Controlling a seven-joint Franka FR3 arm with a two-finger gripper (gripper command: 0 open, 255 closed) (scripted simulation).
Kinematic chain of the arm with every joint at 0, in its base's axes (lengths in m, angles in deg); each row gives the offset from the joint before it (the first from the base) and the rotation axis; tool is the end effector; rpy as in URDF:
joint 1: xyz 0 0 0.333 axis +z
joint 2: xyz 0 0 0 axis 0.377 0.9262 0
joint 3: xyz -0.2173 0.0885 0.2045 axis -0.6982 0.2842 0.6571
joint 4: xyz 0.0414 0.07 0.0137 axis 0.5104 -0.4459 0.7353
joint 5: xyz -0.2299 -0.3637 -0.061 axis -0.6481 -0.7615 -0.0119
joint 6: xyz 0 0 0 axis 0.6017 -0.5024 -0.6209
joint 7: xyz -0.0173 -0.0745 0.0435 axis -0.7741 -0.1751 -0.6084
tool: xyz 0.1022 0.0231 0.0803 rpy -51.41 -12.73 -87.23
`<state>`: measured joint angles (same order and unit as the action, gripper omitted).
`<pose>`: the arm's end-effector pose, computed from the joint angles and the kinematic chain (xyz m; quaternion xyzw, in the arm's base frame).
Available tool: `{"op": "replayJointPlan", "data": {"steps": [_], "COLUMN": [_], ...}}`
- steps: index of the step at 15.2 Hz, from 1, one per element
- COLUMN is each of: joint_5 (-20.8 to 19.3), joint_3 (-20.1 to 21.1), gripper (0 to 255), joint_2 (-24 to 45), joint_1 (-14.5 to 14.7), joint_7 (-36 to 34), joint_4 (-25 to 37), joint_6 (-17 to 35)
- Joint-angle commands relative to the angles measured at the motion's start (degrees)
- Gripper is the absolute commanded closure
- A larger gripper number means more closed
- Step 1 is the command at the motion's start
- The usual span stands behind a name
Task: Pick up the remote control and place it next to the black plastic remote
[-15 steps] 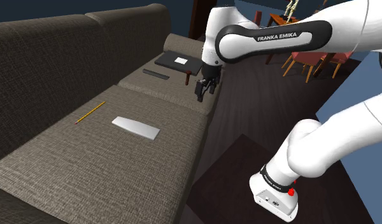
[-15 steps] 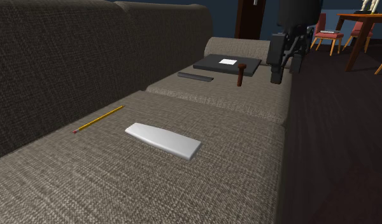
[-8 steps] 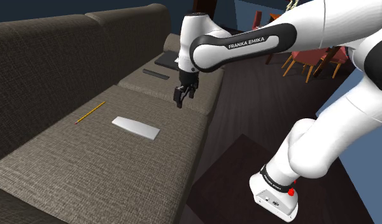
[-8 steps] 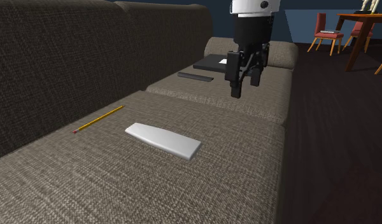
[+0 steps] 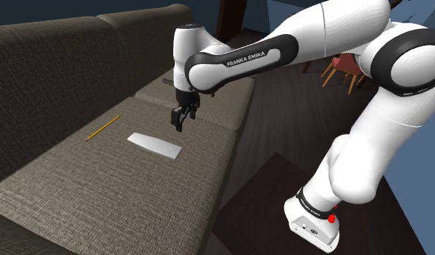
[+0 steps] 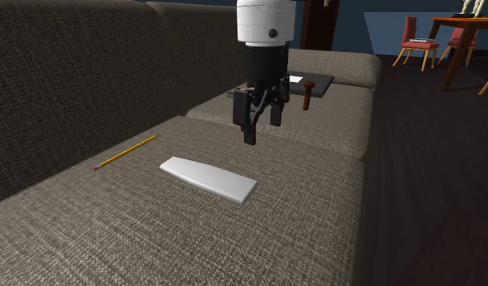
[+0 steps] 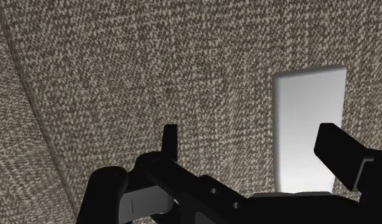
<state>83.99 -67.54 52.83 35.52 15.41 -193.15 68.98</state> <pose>0.5518 0.2323 0.3609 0.9890 0.1473 -0.0079 0.0098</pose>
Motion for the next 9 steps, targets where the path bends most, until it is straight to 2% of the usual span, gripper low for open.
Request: {"op": "replayJointPlan", "data": {"steps": [1, 9], "joint_5": [-0.83, -4.33], "joint_3": [0.80, 2.99], "gripper": [0, 0], "joint_2": [4.27, 18.31], "joint_1": [0.97, 5.43], "joint_7": [-0.38, -1.30], "joint_4": [3.67, 17.97], "joint_6": [0.80, 1.08]}}
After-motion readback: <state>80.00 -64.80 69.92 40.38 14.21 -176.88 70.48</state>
